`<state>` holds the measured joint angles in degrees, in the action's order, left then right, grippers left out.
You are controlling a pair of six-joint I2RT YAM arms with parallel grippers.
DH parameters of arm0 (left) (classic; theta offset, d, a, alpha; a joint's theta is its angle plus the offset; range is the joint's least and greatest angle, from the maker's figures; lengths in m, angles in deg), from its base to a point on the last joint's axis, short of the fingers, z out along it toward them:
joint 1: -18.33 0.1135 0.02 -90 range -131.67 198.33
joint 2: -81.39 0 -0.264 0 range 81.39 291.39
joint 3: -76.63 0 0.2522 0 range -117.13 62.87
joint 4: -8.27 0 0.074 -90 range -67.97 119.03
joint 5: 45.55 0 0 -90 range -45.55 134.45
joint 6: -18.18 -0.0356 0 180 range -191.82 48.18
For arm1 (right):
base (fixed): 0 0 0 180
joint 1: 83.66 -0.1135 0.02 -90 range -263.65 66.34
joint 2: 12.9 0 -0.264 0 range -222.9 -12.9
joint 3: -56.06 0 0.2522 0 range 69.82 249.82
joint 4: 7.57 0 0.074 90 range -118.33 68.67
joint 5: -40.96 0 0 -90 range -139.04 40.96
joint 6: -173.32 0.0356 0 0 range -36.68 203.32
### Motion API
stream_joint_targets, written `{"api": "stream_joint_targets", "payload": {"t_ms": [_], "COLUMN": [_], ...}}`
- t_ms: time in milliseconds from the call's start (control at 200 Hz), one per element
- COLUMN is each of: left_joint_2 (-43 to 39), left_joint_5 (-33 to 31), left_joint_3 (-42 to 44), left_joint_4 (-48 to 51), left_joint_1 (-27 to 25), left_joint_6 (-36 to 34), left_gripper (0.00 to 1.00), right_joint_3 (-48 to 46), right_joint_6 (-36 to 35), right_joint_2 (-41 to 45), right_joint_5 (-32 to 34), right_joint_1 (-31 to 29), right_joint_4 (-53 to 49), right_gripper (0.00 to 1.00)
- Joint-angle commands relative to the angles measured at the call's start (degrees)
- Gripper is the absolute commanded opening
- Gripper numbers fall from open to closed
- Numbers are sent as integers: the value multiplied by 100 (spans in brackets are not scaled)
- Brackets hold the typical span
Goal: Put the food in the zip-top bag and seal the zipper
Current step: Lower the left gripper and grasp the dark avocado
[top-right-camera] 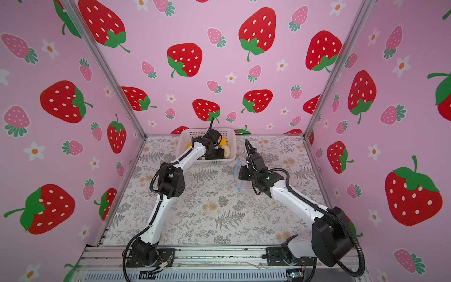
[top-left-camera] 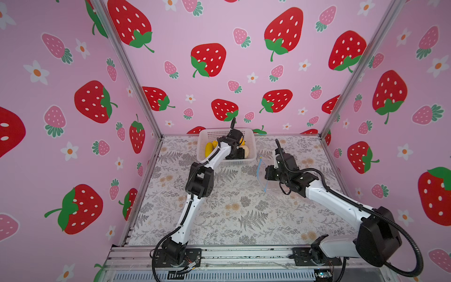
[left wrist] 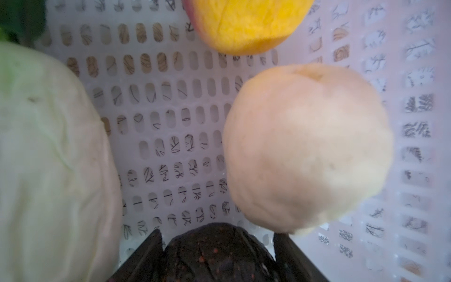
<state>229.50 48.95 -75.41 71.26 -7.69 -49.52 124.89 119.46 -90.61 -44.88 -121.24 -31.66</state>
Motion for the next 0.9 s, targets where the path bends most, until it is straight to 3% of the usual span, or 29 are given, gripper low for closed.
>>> {"api": "stream_joint_targets", "payload": {"t_ms": [0, 385, 895], "left_joint_2": [-269, -622, -2223], "left_joint_5": [78, 255, 300], "left_joint_3": [88, 220, 1723], "left_joint_4": [175, 64, -614], "left_joint_1": [6, 62, 161], "left_joint_6": [16, 188, 728], "left_gripper": [68, 60, 55], "right_joint_3": [127, 61, -14], "right_joint_6": [-20, 16, 31], "right_joint_2": [81, 157, 193], "right_joint_5": [-25, -30, -96], "right_joint_1": [49, 49, 49], "right_joint_4": [26, 68, 189], "right_gripper": [5, 5, 5]}}
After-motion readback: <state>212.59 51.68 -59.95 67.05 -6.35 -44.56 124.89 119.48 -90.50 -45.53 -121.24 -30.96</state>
